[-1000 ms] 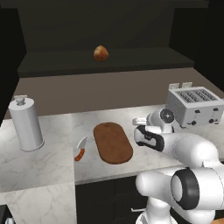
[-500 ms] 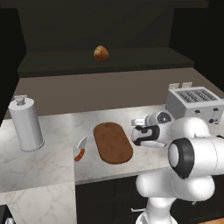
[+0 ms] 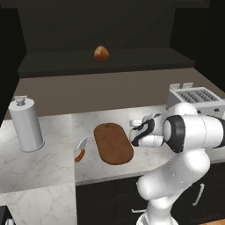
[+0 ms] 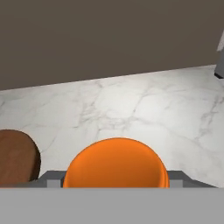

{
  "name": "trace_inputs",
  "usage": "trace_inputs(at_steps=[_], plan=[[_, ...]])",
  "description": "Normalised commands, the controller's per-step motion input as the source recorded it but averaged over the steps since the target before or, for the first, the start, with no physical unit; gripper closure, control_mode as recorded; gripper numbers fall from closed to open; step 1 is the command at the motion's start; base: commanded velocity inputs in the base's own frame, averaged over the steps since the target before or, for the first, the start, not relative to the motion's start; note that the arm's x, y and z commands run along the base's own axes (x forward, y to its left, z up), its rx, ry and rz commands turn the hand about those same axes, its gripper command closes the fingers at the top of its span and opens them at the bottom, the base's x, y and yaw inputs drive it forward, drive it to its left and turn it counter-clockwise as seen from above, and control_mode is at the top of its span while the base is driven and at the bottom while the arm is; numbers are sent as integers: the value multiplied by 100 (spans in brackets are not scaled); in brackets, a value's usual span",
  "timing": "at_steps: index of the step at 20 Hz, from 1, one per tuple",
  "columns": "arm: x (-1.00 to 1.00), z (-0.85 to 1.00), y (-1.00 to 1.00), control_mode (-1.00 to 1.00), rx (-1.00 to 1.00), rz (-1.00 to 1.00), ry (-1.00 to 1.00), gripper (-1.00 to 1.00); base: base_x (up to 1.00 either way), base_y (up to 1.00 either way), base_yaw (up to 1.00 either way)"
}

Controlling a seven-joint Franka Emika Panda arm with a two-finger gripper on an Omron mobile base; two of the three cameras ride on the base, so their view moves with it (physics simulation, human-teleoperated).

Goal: Pick the bread, place it on the cutting board, pick the jam, place it on the counter, and close the cabinet.

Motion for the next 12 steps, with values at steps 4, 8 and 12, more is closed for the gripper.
trace_inputs(at_steps=[4, 8, 12], plan=[[33, -29, 0, -100, 0, 0, 0, 100, 0, 0, 0], [28, -30, -1, -100, 0, 0, 0, 100, 0, 0, 0], [25, -34, 0, -100, 0, 0, 0, 100, 0, 0, 0]])
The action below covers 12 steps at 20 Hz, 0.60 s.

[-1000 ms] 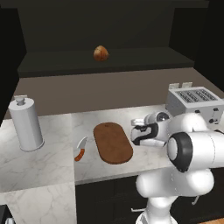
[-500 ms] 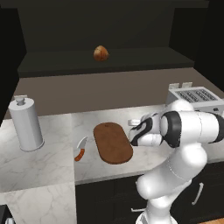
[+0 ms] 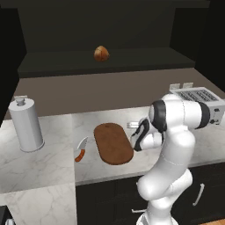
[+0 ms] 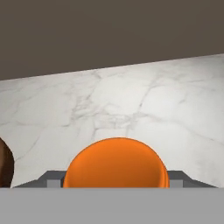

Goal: Pick the bread, place it on the cutting board, pick the jam, place it on the counter, and close the cabinet.

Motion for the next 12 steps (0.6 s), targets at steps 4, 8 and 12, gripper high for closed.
trace_inputs(at_steps=[4, 8, 12], plan=[[22, -32, -1, -100, 0, 0, 0, 100, 0, 0, 0], [19, -28, 0, -100, 0, 0, 0, 100, 0, 0, 0], [16, -25, 0, -100, 0, 0, 0, 100, 0, 0, 0]])
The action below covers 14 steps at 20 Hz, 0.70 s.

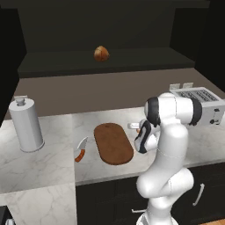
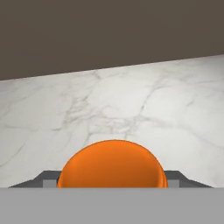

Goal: Pick the bread, place it on the cutting board, pick the jam, place it on the counter, and close the cabinet.

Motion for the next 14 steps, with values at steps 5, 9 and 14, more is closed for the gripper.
trace_inputs(at_steps=[5, 9, 14], plan=[[17, -29, 0, -100, 0, 0, 0, 100, 0, 0, 0], [14, -35, 0, -100, 0, 0, 0, 100, 0, 0, 0], [1, -26, 0, -100, 0, 0, 0, 100, 0, 0, 0]])
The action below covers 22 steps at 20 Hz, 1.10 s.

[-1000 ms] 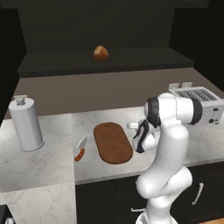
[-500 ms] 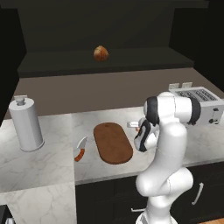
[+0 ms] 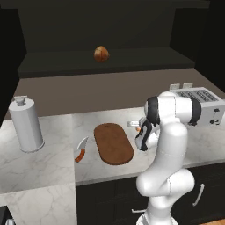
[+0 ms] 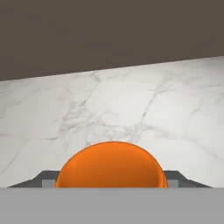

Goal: Pick the bread, place it on the cutting board, pick the jam, place it on the counter, and close the cabinet.

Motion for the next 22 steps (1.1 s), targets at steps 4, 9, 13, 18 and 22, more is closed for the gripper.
trace_inputs(at_steps=[4, 9, 13, 18, 22], plan=[[0, 0, 0, -100, 0, 0, 0, 100, 0, 0, 0], [0, 0, 0, -100, 0, 0, 0, -100, 0, 0, 0], [0, 0, 0, -100, 0, 0, 0, -100, 0, 0, 0], [0, 0, 0, -100, 0, 0, 0, -100, 0, 0, 0], [-1, 0, 0, -100, 0, 0, 0, -100, 0, 0, 0]])
